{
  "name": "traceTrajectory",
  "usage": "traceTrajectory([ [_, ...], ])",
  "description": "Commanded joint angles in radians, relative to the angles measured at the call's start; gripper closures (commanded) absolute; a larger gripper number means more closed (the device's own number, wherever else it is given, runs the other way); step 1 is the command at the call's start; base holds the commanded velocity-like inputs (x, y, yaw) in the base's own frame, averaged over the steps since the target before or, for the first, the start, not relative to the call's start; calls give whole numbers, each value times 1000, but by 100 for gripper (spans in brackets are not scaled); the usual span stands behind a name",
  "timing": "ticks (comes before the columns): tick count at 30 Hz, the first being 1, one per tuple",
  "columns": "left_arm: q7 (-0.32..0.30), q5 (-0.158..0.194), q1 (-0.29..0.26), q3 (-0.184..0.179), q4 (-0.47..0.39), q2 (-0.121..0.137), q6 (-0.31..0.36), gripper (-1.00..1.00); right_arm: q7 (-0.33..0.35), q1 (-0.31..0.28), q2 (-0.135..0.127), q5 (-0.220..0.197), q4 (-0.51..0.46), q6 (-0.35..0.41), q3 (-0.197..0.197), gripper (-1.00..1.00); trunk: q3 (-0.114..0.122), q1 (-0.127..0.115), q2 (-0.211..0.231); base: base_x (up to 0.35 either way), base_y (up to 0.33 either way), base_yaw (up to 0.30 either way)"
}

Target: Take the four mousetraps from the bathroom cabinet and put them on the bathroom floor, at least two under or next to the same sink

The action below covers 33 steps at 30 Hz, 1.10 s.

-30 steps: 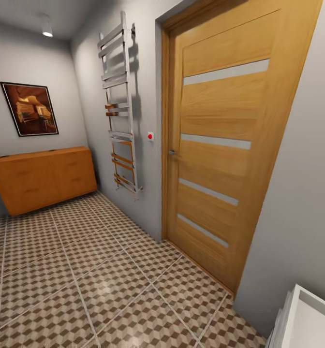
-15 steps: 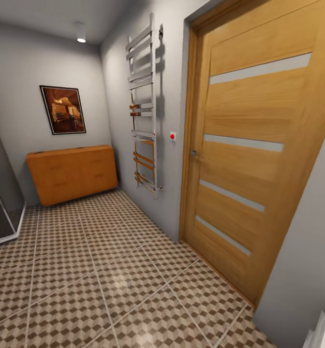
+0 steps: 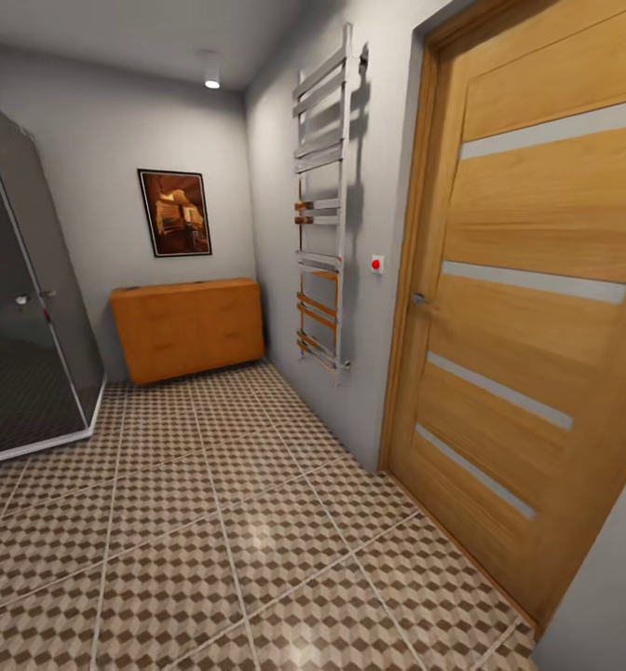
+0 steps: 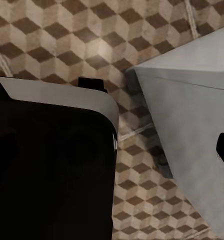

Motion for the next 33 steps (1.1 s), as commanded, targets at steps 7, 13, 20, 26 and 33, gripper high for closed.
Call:
traceTrajectory([
  [7,2,9,-1,-8,1,0,-2,-100,-3,-1,0,-5,3,-6,7,-100,-1,0,-1,1,0,279],
  [13,3,9,-1,-8,1,0,-2,-100,-3,-1,0,-5,3,-6,7,-100,-1,0,-1,0,0,279],
  [20,3,9,0,-8,0,0,-2,-100,-3,-1,0,-5,3,-6,7,-100,-1,0,-1,0,0,279],
  [26,2,7,-1,-9,0,1,-3,-100,-3,-1,0,-5,3,-6,7,-100,-1,0,-1,94,0,279],
  [33,1,6,-1,-10,-1,2,-1,-100,-3,-1,0,-5,3,-7,7,-100,-1,0,-1,303,0,279],
])
